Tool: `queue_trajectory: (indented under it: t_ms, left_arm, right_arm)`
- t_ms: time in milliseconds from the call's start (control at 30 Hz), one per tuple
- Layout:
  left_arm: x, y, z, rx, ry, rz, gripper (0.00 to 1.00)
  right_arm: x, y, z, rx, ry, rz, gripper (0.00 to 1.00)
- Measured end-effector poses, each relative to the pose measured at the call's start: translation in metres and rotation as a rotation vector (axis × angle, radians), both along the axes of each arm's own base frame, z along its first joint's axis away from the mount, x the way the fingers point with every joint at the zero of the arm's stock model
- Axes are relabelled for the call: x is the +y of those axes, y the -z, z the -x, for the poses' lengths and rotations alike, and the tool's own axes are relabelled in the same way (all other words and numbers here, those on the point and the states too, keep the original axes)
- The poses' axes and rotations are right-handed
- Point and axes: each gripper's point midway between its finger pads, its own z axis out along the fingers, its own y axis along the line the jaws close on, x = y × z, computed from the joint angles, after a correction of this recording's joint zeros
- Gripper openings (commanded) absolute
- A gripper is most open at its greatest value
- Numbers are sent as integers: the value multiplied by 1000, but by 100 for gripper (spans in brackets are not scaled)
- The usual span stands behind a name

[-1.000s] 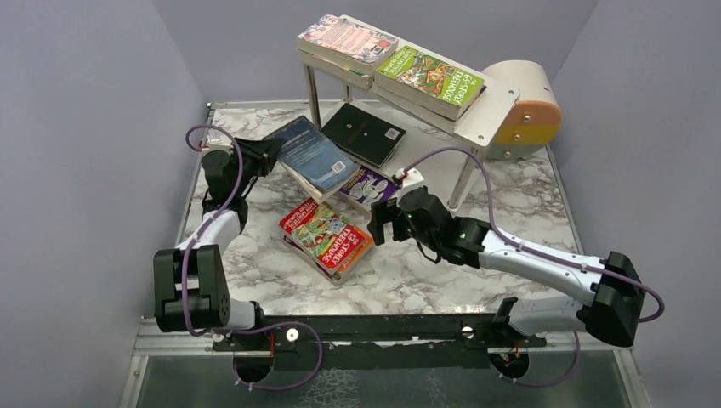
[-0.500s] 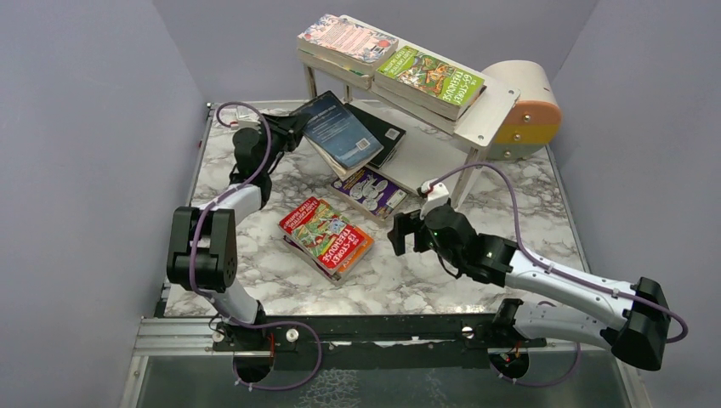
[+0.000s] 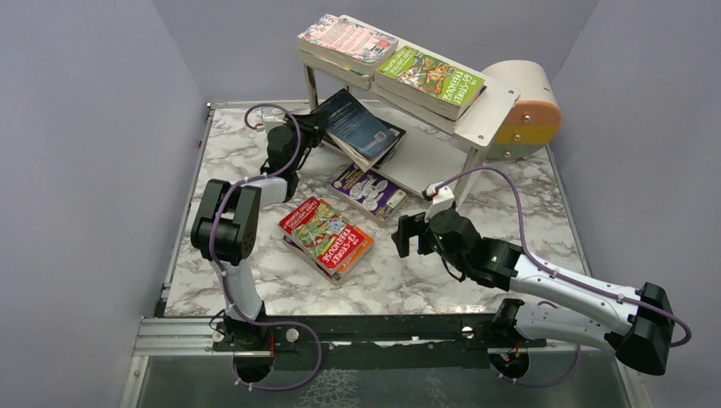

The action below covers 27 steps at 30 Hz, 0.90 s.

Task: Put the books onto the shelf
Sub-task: Place the book on the shelf.

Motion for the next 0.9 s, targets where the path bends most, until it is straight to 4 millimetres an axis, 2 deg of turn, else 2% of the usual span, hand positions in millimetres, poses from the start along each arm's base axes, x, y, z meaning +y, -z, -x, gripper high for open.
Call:
queue_trajectory:
  t_ms: [300, 533, 867, 900]
  left_arm:
    - [-21, 6, -12, -7, -34, 8, 0]
    - [-22, 19, -21, 9, -76, 8, 0]
    - [-22, 26, -36, 14, -102, 17, 0]
    - [-22, 26, -36, 15, -103, 17, 4]
  right_arm:
    - [-2, 0, 1, 4, 10, -15, 100]
    - [-2, -2, 1, 0, 15, -23, 100]
    - [-3, -2, 1, 1, 17, -21, 100]
    - [-3, -1, 1, 2, 18, -19, 100]
